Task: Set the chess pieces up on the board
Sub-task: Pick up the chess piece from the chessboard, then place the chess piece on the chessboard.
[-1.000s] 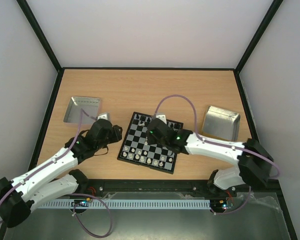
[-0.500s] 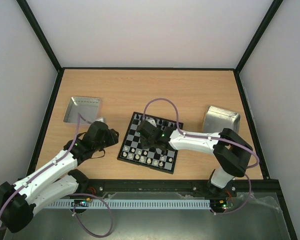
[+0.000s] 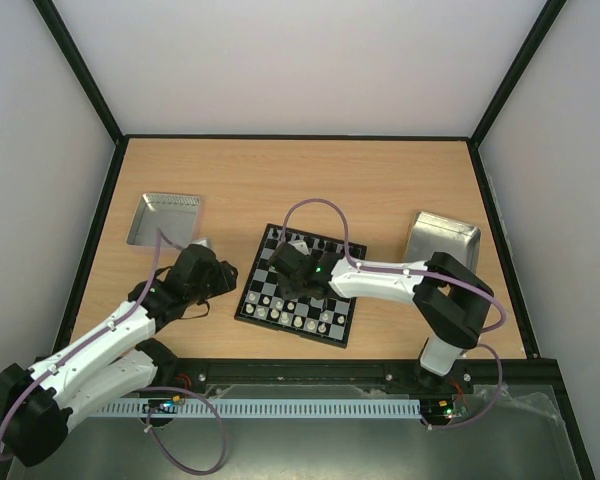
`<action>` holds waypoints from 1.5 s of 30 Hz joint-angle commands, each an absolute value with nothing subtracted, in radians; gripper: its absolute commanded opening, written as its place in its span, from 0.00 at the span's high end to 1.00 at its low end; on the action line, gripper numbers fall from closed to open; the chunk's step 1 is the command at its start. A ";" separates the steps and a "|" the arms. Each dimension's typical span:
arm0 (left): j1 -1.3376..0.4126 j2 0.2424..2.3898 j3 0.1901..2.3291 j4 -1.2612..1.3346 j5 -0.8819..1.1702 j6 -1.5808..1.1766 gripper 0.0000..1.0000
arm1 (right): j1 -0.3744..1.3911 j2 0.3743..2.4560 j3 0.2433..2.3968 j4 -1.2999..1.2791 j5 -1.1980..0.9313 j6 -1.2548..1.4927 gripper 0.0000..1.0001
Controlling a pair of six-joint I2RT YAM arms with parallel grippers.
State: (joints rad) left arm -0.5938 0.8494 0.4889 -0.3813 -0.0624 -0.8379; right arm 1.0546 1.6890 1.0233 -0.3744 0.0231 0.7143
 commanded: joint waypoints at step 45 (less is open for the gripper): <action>-0.569 0.876 0.485 -0.345 0.009 -0.830 0.44 | 1.062 1.530 0.865 -0.457 -0.153 0.684 0.97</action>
State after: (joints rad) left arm -0.5770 0.8677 0.4889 -0.3504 0.0002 -0.8371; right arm 1.0554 1.5097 0.8646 -0.4335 -0.1249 0.7097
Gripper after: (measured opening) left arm 0.561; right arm 0.037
